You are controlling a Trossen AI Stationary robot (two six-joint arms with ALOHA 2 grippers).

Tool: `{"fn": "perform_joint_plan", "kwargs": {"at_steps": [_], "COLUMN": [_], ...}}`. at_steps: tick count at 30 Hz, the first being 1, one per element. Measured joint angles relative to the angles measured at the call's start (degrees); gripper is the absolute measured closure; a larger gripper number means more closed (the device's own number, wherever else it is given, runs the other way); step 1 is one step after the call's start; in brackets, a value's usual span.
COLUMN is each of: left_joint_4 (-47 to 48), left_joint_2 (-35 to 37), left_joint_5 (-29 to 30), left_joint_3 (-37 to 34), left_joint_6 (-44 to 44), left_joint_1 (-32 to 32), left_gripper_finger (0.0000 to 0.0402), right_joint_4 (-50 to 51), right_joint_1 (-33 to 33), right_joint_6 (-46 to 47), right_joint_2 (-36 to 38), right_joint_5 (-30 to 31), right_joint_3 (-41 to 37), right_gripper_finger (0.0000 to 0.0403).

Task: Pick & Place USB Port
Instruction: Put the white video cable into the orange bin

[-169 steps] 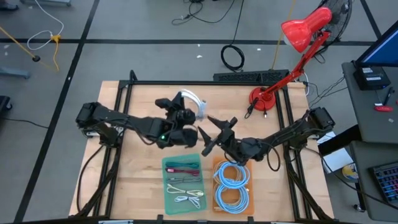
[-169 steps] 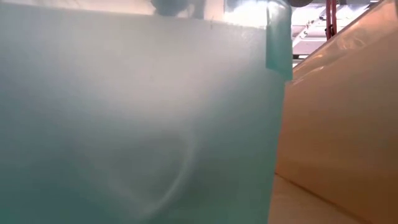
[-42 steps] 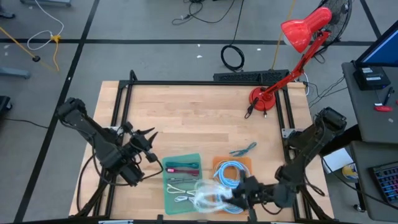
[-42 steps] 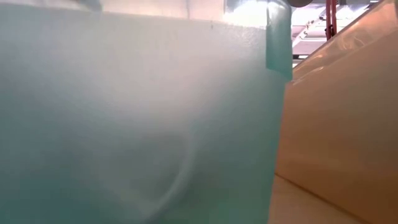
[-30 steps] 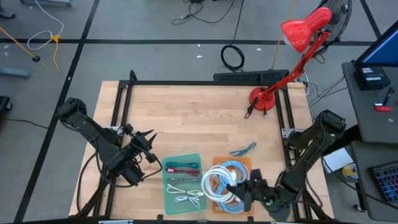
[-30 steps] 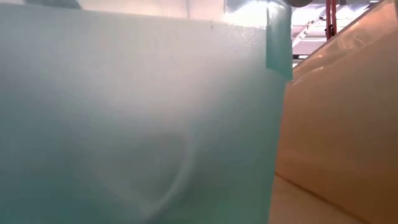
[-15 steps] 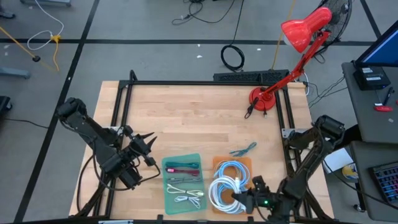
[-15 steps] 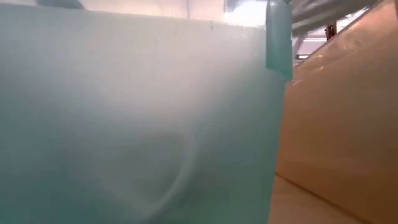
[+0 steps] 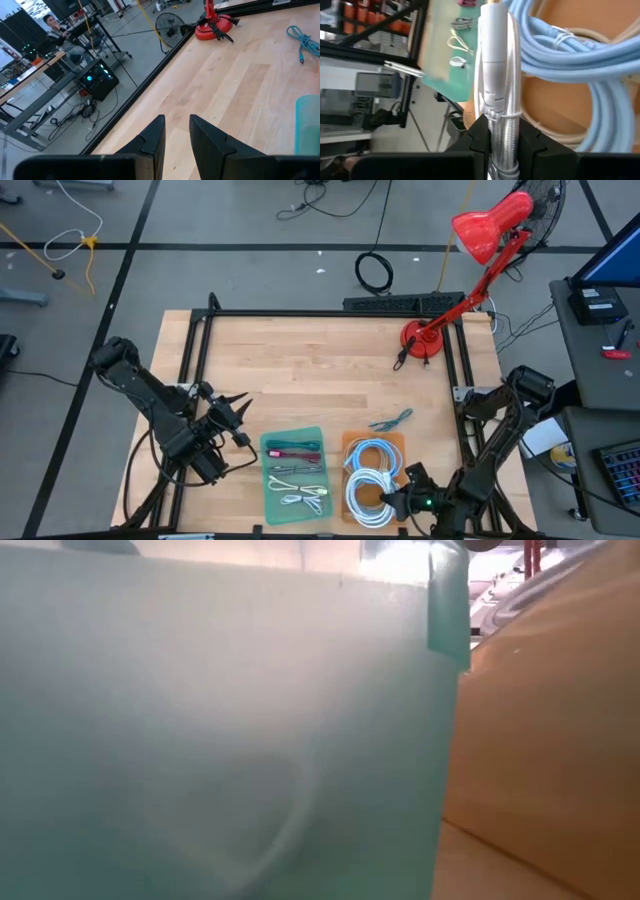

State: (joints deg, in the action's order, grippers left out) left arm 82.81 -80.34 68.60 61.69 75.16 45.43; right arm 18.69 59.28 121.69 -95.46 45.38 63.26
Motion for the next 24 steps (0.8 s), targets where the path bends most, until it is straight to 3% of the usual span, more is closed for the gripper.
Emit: {"fn": "perform_joint_plan", "kwargs": {"at_steps": [3, 11, 24], "left_joint_4": [0.0, -0.2, -3.5], "left_joint_2": [0.0, 0.0, 0.0], "left_joint_5": [0.1, 0.5, 1.0], "left_joint_3": [0.0, 0.0, 0.0], "left_joint_6": [0.0, 0.0, -3.2], "left_joint_1": [0.0, 0.0, 0.0], "left_gripper_finger": [0.0309, 0.0309, 0.0309], "right_joint_4": [0.7, 2.1, 10.3], "right_joint_1": [-0.4, -2.3, -5.1], "right_joint_6": [0.4, 1.0, 3.6], "right_joint_2": [0.0, -0.1, 0.3], "right_joint_5": [-2.0, -12.5, -25.9], "right_joint_3": [0.0, 0.0, 0.0], "right_gripper_finger": [0.0361, 0.0290, 0.0281]}}
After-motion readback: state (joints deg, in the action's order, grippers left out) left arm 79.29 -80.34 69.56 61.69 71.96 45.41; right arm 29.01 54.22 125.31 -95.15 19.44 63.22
